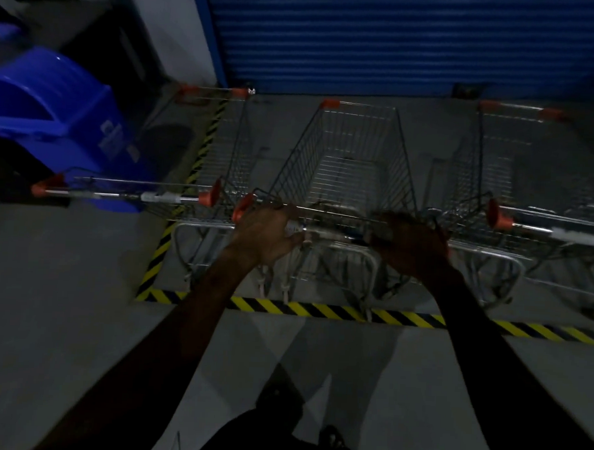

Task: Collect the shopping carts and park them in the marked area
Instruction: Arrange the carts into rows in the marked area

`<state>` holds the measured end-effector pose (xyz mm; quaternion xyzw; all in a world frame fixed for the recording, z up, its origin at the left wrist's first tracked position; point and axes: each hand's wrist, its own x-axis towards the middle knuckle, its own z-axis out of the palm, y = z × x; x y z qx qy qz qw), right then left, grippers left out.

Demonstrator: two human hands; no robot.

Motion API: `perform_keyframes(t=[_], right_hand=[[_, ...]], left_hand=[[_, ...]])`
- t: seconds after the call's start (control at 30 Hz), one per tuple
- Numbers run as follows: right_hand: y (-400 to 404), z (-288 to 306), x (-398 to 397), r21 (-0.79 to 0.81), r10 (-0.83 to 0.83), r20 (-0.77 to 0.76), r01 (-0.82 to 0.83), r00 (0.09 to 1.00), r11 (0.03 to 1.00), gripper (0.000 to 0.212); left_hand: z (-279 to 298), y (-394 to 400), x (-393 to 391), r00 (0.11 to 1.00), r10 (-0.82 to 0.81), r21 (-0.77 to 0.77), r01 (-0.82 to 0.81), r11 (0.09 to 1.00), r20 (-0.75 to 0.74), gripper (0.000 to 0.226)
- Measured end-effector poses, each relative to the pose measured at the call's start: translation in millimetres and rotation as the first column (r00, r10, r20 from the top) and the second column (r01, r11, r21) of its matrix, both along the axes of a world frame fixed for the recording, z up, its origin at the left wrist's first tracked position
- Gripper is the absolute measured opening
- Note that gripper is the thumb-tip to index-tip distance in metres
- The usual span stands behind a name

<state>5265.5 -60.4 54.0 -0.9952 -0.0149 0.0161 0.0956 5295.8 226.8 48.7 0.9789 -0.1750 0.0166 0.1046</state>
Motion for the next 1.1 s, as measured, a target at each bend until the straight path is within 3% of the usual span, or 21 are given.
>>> perform_keyframes(t=[0.07, 0.13, 0.17, 0.2, 0.27, 0.3, 0.4, 0.5, 0.57, 0.73, 0.8, 0.97, 1.03, 1.1], right_hand=[[-7, -7, 13, -0.016, 0.008, -0.14, -0.01, 0.99, 1.0, 0.084], [-7, -18, 24, 0.1, 0.006, -0.382, 0.035, 0.924, 0.994, 0.068], [-7, -27, 27, 0.13, 0.019, -0.418, 0.039, 0.908, 0.991, 0.063], [-7, -35, 28, 0.131, 0.02, -0.403, 0.036, 0.915, 0.991, 0.06], [-13, -61, 38, 0.052, -0.029, -0.246, 0.044, 0.969, 0.998, 0.076], [-11, -68, 40, -0.005, -0.028, -0.207, 0.028, 0.978, 1.0, 0.085], [-4, -73, 48, -0.178, -0.019, -0.258, -0.029, 0.966, 0.984, 0.079], [3, -70, 55, -0.23, 0.03, -0.234, -0.085, 0.972, 0.969, 0.105], [-1, -74, 59, -0.268, 0.046, -0.214, -0.103, 0.976, 0.958, 0.111], [-4, -73, 63, -0.171, 0.075, -0.183, -0.107, 0.98, 0.98, 0.096], [-9, -77, 64, -0.121, 0.103, -0.14, -0.12, 0.985, 0.985, 0.101], [-15, -86, 44, -0.185, 0.161, -0.156, -0.189, 0.975, 0.964, 0.114], [-17, -89, 22, -0.214, 0.196, -0.094, -0.212, 0.976, 0.954, 0.109], [-22, -95, -5, -0.185, 0.229, -0.037, -0.232, 0.973, 0.955, 0.098]], left_hand=[[-15, 7, 23, 1.0, -0.007, 0.071, 0.009, 0.997, -0.025, 0.083], [-38, 19, 47, 0.999, -0.022, 0.181, 0.03, 0.983, -0.047, 0.09], [-52, 28, 59, 0.998, -0.03, 0.257, 0.044, 0.965, -0.056, 0.091], [-64, 35, 68, 0.996, -0.052, 0.338, 0.072, 0.939, -0.067, 0.094], [-76, 44, 78, 0.992, -0.071, 0.418, 0.109, 0.902, -0.105, 0.107], [-78, 45, 81, 0.991, -0.057, 0.389, 0.1, 0.916, -0.121, 0.112], [-75, 47, 82, 0.99, -0.021, 0.31, 0.063, 0.949, -0.136, 0.116], [-75, 51, 80, 0.993, -0.005, 0.238, 0.032, 0.971, -0.114, 0.105], [-70, 50, 76, 0.994, 0.003, 0.235, 0.023, 0.972, -0.109, 0.101], [-70, 48, 70, 0.993, 0.029, 0.216, -0.004, 0.976, -0.113, 0.102], [-70, 50, 67, 0.993, 0.032, 0.227, -0.005, 0.974, -0.113, 0.104], [-66, 51, 29, 0.998, 0.016, 0.263, 0.001, 0.965, -0.06, 0.098], [-69, 55, 7, 0.998, -0.005, 0.279, 0.02, 0.96, -0.055, 0.094], [-72, 55, -9, 0.988, -0.039, 0.346, 0.088, 0.934, -0.148, 0.1]])
